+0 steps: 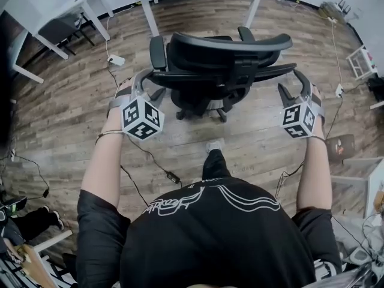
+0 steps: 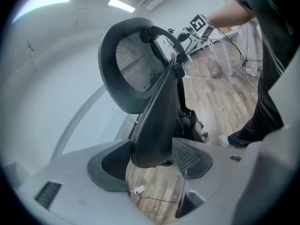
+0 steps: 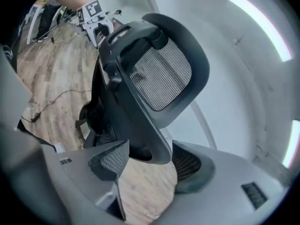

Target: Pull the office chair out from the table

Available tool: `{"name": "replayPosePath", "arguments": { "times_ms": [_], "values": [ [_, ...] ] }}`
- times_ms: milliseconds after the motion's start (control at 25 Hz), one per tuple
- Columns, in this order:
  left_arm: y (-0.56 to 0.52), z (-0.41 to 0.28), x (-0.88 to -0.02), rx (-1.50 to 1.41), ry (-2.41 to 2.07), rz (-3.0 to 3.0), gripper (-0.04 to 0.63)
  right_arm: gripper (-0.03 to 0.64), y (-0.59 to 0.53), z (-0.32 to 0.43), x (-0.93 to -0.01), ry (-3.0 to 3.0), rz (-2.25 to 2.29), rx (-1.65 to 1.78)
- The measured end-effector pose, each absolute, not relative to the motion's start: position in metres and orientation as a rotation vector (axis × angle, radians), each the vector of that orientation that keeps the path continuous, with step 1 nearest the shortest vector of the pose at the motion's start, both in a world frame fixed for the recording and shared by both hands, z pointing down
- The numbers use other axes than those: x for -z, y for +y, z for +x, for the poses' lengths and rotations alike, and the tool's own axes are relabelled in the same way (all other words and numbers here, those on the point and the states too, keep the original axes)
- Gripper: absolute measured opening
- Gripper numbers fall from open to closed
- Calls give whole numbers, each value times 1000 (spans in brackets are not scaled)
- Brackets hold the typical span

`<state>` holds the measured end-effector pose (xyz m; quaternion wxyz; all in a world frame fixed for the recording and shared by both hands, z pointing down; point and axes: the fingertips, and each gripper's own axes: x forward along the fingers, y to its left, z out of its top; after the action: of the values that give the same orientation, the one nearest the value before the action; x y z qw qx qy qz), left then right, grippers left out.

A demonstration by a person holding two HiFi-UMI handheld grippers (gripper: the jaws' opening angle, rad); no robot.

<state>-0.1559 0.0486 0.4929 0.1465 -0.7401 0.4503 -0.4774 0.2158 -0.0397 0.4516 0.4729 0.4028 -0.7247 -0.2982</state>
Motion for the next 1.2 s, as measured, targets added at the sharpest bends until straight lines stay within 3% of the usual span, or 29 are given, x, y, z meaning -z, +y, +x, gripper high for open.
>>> {"name": "replayPosePath", "arguments": {
  "times_ms": [280, 600, 640, 760, 800, 960, 1200],
  "values": [
    [102, -152, -469, 1173, 1408, -2253, 261, 288, 73, 162, -424, -2276, 914, 318],
    [189, -94, -391, 394, 1431, -2866, 233, 281, 184, 96, -376, -2791, 751, -165],
    [200, -85, -383, 287, 1405, -2936, 220, 264, 193, 94, -372, -2834, 733, -239],
    [226, -60, -363, 65, 1350, -3022, 148, 93, 220, 87, -353, -2941, 624, -405],
    [232, -53, -357, 14, 1354, -3018, 111, 65, 228, 84, -347, -2966, 582, -426],
    [255, -24, -341, -151, 1383, -3049, 20, 43, 259, 77, -334, -2988, 482, -340],
    [299, 35, -329, -176, 1330, -3127, 6, 37, 302, 95, -331, -2984, 405, -272]
  ]
}}
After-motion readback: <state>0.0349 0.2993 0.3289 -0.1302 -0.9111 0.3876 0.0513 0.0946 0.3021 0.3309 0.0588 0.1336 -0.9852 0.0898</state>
